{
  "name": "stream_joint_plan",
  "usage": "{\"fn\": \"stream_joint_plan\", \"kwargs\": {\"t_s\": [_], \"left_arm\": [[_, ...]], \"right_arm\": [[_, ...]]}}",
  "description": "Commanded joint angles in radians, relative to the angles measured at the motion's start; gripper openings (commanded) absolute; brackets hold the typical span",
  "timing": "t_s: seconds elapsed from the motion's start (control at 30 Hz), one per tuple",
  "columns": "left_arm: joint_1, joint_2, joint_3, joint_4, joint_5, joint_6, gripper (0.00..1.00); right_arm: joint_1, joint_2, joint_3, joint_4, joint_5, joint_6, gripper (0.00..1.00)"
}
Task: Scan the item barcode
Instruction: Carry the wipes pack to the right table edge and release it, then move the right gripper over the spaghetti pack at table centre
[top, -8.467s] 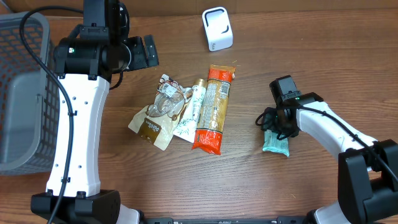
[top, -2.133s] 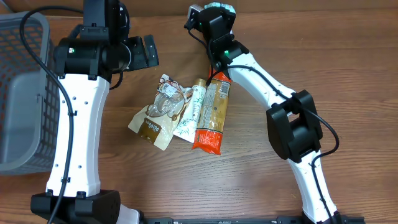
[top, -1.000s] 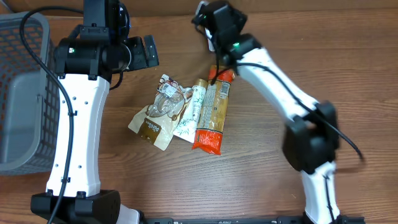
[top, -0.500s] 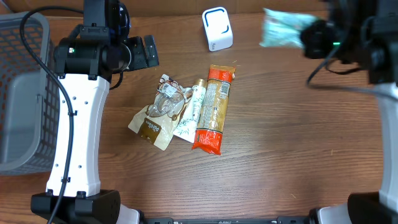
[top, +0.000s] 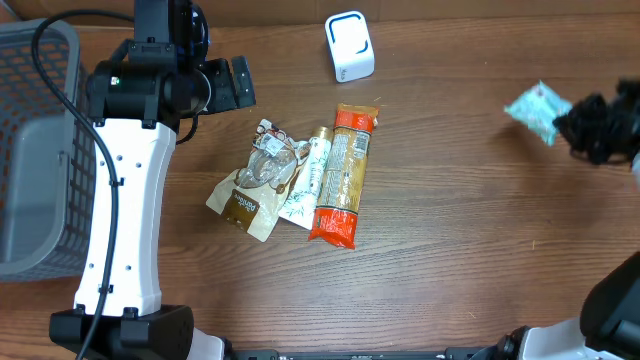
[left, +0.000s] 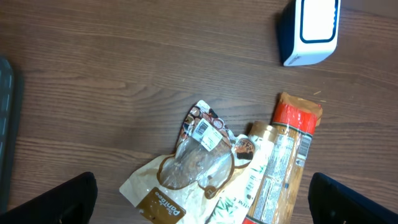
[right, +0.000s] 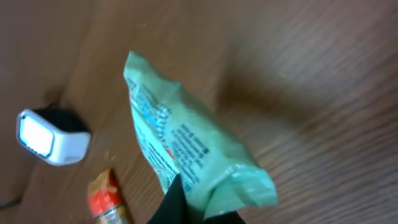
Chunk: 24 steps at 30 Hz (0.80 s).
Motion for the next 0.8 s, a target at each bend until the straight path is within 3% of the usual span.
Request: {"fn": "stream_joint_plan", "kwargs": {"t_s": [0.0,0.13,0.23,0.27,0.3,0.4,0.47,0.77], "left_arm": [[0.002,-0.004,-0.006,0.002,-0.013,0.019,1.0],[0.002,-0.004,-0.006,0.002,-0.013,0.019,1.0],[0.002,-0.004,-0.006,0.002,-0.013,0.019,1.0],[0.002,-0.004,-0.006,0.002,-0.013,0.019,0.99],[0.002,-0.004,-0.006,0.002,-0.013,0.019,1.0],[0.002,-0.004,-0.006,0.002,-0.013,0.019,1.0],[0.002,-0.004,-0.006,0.001,-0.013,0.019,1.0],[0.002,-0.004,-0.006,0.001,-0.013,0.019,1.0]], "right_arm": [[-0.029,-0.006,-0.172,0.151,-0.03,0.167,0.04],[-0.042,-0.006,-0.351,0.43,0.01,0.229,0.04],[-0.042,-0.006,-0.433,0.555,0.064,0.231,0.25],[-0.042,-0.006,-0.444,0.562,0.082,0.23,0.37],[-0.042,-0.006,-0.447,0.555,0.098,0.222,0.51],[-0.042,-0.007,-0.443,0.531,0.057,0.143,0.73],[-0.042,-0.01,-0.43,0.503,0.027,0.095,0.81],[-0.011,-0.063,-0.148,0.061,-0.11,-0.156,0.92]]}}
